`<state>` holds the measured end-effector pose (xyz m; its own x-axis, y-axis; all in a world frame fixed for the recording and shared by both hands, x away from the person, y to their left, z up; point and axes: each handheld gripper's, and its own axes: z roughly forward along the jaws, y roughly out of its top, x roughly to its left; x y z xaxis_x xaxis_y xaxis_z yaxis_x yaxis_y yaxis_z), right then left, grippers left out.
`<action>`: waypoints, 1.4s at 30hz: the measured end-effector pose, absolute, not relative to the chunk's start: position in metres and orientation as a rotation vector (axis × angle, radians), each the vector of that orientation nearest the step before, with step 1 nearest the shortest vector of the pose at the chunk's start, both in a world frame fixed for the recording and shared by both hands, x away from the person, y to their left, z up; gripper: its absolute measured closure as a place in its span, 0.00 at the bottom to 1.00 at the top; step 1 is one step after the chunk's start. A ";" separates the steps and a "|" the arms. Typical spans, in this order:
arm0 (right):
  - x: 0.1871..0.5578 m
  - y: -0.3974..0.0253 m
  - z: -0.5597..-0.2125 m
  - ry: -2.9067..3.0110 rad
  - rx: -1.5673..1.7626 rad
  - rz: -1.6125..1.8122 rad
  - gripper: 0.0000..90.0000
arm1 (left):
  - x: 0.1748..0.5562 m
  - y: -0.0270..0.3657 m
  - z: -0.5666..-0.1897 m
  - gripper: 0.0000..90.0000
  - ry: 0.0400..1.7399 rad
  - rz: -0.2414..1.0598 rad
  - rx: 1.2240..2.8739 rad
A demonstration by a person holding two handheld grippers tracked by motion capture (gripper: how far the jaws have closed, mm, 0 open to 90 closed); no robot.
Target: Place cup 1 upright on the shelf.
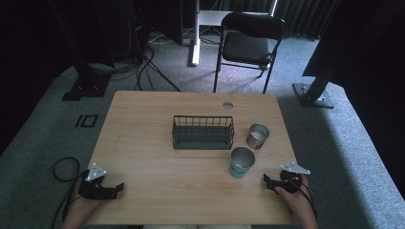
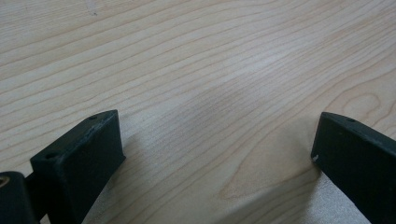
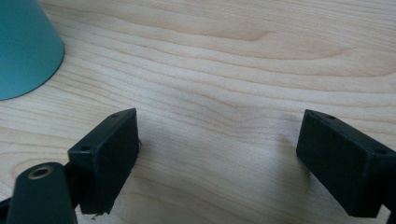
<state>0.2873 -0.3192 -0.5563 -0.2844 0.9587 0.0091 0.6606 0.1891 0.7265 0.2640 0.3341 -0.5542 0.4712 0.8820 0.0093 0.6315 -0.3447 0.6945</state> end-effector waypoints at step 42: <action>0.287 -0.319 -0.556 2.019 1.513 0.877 0.14 | 0.259 0.319 -0.544 0.05 1.086 0.451 2.092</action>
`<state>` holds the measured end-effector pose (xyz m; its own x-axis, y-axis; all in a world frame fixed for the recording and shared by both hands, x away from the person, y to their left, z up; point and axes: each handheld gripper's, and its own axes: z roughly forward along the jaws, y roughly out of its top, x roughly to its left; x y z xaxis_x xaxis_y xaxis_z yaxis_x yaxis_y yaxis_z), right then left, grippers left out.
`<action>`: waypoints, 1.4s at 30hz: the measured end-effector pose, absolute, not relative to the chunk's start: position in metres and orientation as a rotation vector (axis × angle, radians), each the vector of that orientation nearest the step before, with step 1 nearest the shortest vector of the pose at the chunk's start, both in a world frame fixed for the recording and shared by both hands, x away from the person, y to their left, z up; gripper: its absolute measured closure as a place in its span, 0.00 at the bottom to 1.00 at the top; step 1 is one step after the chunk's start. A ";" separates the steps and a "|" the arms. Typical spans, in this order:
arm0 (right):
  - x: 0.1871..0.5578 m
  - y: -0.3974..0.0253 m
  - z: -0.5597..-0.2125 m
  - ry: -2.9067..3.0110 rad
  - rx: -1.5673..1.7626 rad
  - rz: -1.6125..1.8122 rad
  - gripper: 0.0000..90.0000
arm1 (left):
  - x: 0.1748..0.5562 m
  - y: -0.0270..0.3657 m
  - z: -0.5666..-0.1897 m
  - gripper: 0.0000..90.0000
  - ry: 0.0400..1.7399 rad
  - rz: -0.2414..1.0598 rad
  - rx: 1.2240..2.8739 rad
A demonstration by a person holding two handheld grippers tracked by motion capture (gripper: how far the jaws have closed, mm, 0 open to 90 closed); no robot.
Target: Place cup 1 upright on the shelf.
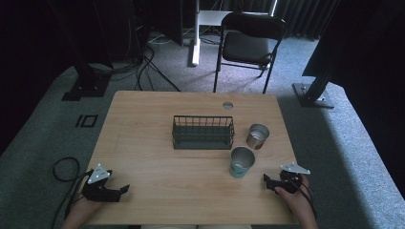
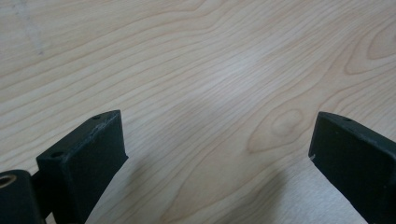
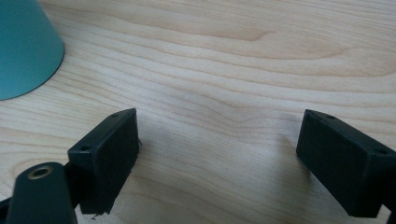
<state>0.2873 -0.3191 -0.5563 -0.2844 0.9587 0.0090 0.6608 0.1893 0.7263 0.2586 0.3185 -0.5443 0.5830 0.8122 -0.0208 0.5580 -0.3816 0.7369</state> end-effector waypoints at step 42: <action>0.287 -0.319 -0.556 2.021 1.511 0.877 0.14 | 0.280 0.236 -0.533 0.05 0.800 0.314 2.173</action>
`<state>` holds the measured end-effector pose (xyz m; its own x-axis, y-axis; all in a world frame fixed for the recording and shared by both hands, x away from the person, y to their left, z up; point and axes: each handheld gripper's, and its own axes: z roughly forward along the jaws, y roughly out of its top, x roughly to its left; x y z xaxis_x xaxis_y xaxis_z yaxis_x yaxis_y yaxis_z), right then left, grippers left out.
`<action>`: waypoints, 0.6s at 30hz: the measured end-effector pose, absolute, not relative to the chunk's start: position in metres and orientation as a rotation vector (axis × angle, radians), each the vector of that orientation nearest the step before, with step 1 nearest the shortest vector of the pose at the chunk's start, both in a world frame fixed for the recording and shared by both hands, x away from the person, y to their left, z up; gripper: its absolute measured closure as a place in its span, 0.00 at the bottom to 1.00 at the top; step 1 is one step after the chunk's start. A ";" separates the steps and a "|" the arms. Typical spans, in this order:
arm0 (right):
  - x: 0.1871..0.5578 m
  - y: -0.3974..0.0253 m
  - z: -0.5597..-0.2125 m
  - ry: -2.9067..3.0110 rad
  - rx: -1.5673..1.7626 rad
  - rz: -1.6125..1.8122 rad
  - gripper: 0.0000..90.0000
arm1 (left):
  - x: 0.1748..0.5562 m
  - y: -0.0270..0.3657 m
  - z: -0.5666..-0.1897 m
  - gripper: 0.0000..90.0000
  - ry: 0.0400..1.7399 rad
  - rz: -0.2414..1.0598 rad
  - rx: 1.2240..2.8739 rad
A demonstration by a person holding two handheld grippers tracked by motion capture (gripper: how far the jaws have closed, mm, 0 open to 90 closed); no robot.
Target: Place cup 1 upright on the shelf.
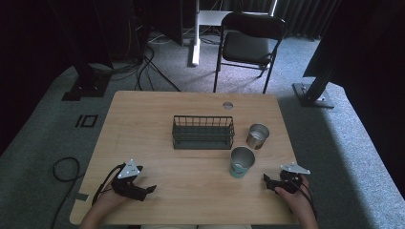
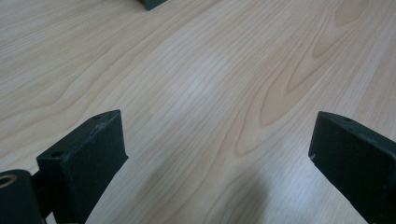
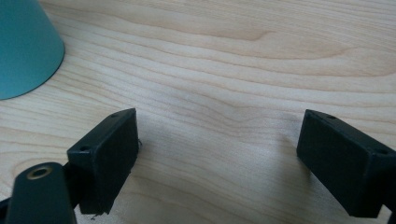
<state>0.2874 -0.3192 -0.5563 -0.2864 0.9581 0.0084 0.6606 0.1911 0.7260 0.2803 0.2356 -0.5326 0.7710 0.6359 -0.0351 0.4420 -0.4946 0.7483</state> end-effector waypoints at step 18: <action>0.287 -0.319 -0.556 2.021 1.512 0.876 0.14 | 0.293 0.187 -0.528 0.06 0.654 0.251 2.191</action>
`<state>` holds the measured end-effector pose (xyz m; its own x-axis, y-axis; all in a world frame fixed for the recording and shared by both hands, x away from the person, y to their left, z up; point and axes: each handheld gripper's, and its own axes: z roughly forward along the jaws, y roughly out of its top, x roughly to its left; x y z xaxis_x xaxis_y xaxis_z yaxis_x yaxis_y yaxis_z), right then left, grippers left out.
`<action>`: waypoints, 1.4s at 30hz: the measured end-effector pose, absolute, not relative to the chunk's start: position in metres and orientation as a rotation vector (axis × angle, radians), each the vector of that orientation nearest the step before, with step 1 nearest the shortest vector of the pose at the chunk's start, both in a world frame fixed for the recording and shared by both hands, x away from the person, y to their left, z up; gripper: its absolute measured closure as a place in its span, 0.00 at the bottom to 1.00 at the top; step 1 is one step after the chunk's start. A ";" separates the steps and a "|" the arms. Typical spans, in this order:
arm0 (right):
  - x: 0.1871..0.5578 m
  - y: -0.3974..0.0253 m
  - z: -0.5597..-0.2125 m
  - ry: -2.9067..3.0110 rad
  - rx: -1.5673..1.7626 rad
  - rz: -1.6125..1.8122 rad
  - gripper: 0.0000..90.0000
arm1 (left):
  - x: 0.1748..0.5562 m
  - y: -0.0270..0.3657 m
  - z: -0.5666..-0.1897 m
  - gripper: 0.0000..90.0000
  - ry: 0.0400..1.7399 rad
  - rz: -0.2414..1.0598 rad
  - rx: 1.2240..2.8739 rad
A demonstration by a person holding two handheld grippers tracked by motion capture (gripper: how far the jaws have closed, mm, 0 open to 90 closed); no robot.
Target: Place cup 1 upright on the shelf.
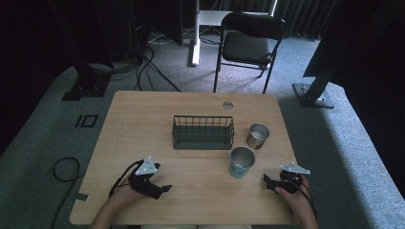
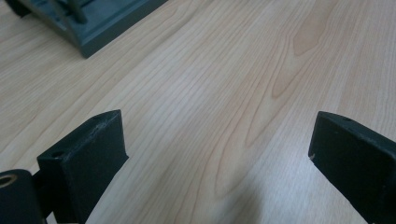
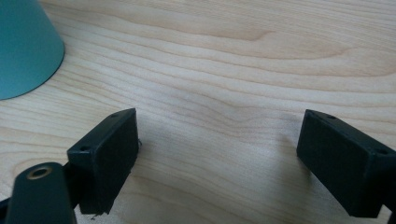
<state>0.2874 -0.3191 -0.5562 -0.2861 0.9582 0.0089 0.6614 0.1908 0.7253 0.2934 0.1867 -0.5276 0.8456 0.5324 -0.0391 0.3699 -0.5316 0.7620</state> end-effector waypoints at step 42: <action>0.287 -0.319 -0.556 2.020 1.514 0.878 0.14 | 0.308 0.108 -0.521 0.06 0.461 0.162 2.189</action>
